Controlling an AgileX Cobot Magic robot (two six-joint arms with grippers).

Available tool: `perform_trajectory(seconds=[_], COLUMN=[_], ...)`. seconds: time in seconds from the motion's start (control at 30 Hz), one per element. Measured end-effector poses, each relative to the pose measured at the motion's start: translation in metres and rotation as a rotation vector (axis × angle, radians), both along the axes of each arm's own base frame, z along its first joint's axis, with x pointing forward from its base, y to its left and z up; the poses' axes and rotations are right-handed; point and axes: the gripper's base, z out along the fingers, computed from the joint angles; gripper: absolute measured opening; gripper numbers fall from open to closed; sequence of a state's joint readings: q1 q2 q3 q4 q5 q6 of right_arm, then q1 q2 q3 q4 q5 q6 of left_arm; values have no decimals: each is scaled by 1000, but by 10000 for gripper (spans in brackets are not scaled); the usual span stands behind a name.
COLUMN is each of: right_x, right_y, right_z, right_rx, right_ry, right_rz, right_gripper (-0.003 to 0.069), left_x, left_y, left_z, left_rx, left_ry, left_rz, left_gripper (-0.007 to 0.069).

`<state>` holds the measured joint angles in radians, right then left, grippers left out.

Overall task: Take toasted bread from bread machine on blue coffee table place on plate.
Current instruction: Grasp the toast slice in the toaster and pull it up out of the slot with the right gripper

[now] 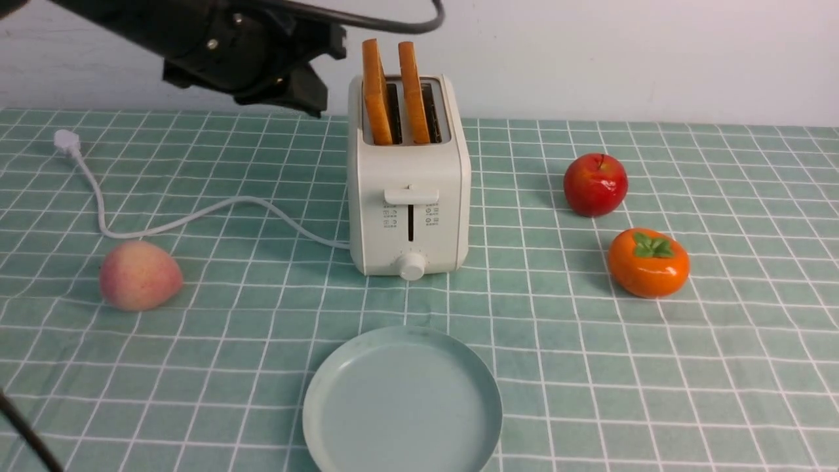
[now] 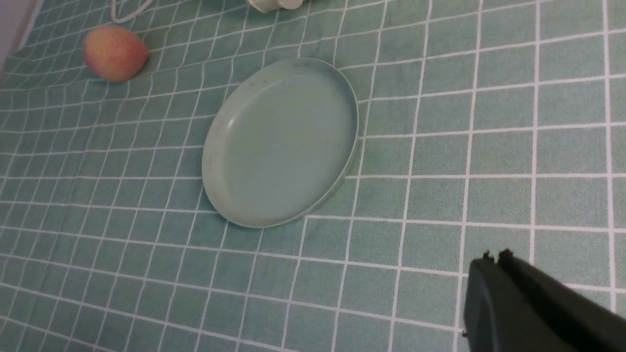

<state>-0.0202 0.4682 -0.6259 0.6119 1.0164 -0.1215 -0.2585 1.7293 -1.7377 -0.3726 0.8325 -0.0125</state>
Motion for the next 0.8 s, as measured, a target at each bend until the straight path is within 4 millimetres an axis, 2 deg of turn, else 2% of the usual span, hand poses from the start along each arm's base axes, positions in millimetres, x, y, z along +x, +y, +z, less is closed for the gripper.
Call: perform_trajectory(seconds=[0.07,0.17,0.2,0.3,0.37,0.4,0.5,0.6,0.67,0.73,0.8], right_x=[0,0,0,0,0,0,0,0,0,0,0], right_y=[0,0,0,0,0,0,0,0,0,0,0], right_z=[0,0,0,0,0,0,0,0,0,0,0], right_rx=[2,1,1,2,2,2,1,1,1,1,1], right_ry=[0,0,0,0,0,0,0,0,1,1,1], right_rz=[1,1,1,2,2,2,1,1,1,1,1], right_gripper=[-3,0,0,1,1,1,3,5,8,11,12], left_x=[20,38,41,58,68,69,84,90,94,94,93], left_y=[-7,-10,-11,-14,-17,-17,-21,-22,-23,-23,-25], left_z=[-3,-7,-9,-22,-34,-35,-59,-71,-81,-81,-75], left_rx=[-7,-22,-24,-48,-77,-81,-86,-62,-47,-43,-38], left_ry=[-39,-83,-89,-119,-115,-119,-114,-112,-100,-106,-123], left_rz=[8,28,32,61,77,80,89,79,73,70,61], left_gripper=[100,230,239,388,450,455,501,494,420,286,116])
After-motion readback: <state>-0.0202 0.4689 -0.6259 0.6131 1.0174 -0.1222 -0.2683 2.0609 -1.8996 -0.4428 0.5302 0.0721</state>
